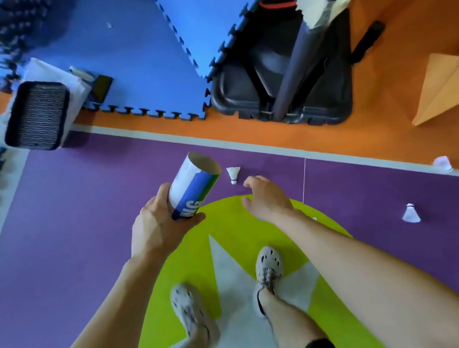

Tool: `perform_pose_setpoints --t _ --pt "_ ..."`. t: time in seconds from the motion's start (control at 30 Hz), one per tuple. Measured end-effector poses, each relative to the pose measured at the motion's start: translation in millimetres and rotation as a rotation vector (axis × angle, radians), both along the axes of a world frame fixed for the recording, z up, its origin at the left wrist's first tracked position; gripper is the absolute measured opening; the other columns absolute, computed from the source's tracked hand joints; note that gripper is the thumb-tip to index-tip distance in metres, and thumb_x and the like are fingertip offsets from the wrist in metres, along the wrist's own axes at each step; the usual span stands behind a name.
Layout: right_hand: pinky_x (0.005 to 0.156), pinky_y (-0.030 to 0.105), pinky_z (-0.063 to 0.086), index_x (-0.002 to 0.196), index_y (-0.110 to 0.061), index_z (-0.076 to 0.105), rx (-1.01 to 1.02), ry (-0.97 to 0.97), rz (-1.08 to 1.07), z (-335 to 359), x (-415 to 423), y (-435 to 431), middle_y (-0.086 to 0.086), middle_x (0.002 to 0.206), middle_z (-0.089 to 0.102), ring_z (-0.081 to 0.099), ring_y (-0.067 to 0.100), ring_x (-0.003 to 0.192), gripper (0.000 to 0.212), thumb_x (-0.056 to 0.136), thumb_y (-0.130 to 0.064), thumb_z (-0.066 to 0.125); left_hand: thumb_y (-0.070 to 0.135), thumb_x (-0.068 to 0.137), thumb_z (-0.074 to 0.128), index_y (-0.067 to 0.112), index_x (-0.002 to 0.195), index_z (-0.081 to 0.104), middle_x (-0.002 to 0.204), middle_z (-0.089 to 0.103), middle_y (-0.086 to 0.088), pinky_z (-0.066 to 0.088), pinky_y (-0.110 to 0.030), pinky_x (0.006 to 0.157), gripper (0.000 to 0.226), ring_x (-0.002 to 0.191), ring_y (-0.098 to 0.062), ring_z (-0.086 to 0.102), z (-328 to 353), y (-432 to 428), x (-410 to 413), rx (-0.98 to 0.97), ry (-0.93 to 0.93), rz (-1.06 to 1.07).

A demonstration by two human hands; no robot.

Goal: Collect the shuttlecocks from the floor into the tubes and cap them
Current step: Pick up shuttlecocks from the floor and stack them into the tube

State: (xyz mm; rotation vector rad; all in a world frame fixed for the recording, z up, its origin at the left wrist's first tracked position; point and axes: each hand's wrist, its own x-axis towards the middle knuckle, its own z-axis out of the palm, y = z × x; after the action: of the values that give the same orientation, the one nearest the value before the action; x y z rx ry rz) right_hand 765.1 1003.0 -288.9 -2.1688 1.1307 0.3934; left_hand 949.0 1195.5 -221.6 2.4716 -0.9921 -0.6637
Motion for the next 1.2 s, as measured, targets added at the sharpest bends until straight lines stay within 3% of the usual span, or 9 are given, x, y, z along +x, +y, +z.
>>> perform_pose_setpoints --t 0.07,0.33,0.47,0.57,0.63,0.77,0.83,1.0,1.2 --pt "0.098 0.039 0.049 0.135 -0.015 0.061 -0.012 0.012 -0.010 -53.3 23.8 -16.0 0.006 0.136 0.061 0.061 0.030 0.125 0.041 0.098 -0.030 0.067 0.066 0.071 0.094 0.034 0.125 0.055 0.096 0.069 0.007 0.047 -0.038 0.062 0.074 0.082 -0.025 0.061 -52.7 -22.1 23.4 -0.019 -0.035 -0.023" --pt "0.090 0.042 0.052 0.132 -0.013 0.060 -0.085 0.065 -0.031 -304.0 101.0 -66.1 0.010 0.131 0.064 0.059 0.034 0.123 0.045 0.091 -0.025 0.075 0.069 0.069 0.092 0.030 0.108 0.052 0.086 0.063 0.004 0.041 -0.034 0.058 0.068 0.073 -0.027 0.059 -293.1 -73.8 102.6 0.048 -0.065 -0.103" --pt "0.094 0.045 0.052 0.133 -0.010 0.056 -0.159 0.083 -0.033 -396.4 130.1 -98.6 0.012 0.130 0.064 0.055 0.035 0.126 0.051 0.089 -0.024 0.078 0.069 0.070 0.091 0.030 0.114 0.055 0.089 0.065 0.004 0.045 -0.037 0.060 0.069 0.075 -0.028 0.060 -369.2 -88.7 133.8 0.047 -0.098 -0.116" --pt "0.088 0.041 0.048 0.102 -0.015 0.064 -0.183 0.202 0.040 -427.2 136.2 -110.9 0.012 0.105 0.071 0.061 0.035 0.109 0.012 0.094 -0.021 0.071 0.068 0.069 0.091 0.031 0.118 0.056 0.090 0.066 0.004 0.053 -0.042 0.062 0.071 0.078 -0.029 0.062 -389.8 -95.7 148.7 0.062 -0.116 -0.121" --pt "0.074 0.036 0.039 0.075 -0.019 0.051 -0.153 0.220 -0.040 -423.8 131.9 -109.3 0.010 0.083 0.069 0.061 0.036 0.088 0.025 0.095 -0.012 0.064 0.068 0.069 0.092 0.031 0.118 0.055 0.089 0.065 0.003 0.053 -0.042 0.061 0.072 0.077 -0.030 0.061 -386.8 -97.7 155.1 0.074 -0.119 -0.128" --pt "0.050 0.032 0.027 0.069 -0.014 0.052 0.017 0.028 -0.384 -358.5 116.3 -97.2 0.002 0.065 0.059 0.053 0.029 0.063 0.018 0.083 -0.008 0.062 0.069 0.068 0.093 0.031 0.120 0.055 0.090 0.065 0.003 0.049 -0.038 0.060 0.074 0.077 -0.029 0.061 -342.4 -94.5 153.0 0.087 -0.094 -0.149" --pt "0.053 0.035 0.031 0.075 -0.015 0.059 0.035 -0.111 -0.517 -289.0 108.9 -89.5 -0.001 0.067 0.059 0.051 0.023 0.062 0.012 0.086 -0.015 0.064 0.068 0.068 0.094 0.031 0.122 0.056 0.091 0.065 0.003 0.050 -0.039 0.060 0.076 0.078 -0.029 0.062 -294.7 -89.5 147.2 0.086 -0.082 -0.161" --pt "0.064 0.035 0.042 0.091 -0.014 0.072 -0.165 -0.449 -0.640 -79.1 100.1 -73.5 0.001 0.075 0.069 0.059 0.022 0.070 0.010 0.094 -0.024 0.070 0.064 0.068 0.094 0.034 0.125 0.057 0.094 0.067 0.006 0.049 -0.037 0.061 0.075 0.078 -0.025 0.061 -153.2 -74.1 139.0 0.071 -0.056 -0.191" --pt "0.064 0.019 0.047 0.098 -0.015 0.074 -0.295 -0.653 -0.724 141.7 109.1 -42.1 -0.003 0.085 0.074 0.067 0.015 0.072 0.012 0.100 -0.023 0.066 0.061 0.067 0.097 0.032 0.133 0.058 0.098 0.067 0.006 0.055 -0.041 0.062 0.082 0.085 -0.028 0.065 1.8 -67.9 149.9 -0.011 -0.039 -0.271"
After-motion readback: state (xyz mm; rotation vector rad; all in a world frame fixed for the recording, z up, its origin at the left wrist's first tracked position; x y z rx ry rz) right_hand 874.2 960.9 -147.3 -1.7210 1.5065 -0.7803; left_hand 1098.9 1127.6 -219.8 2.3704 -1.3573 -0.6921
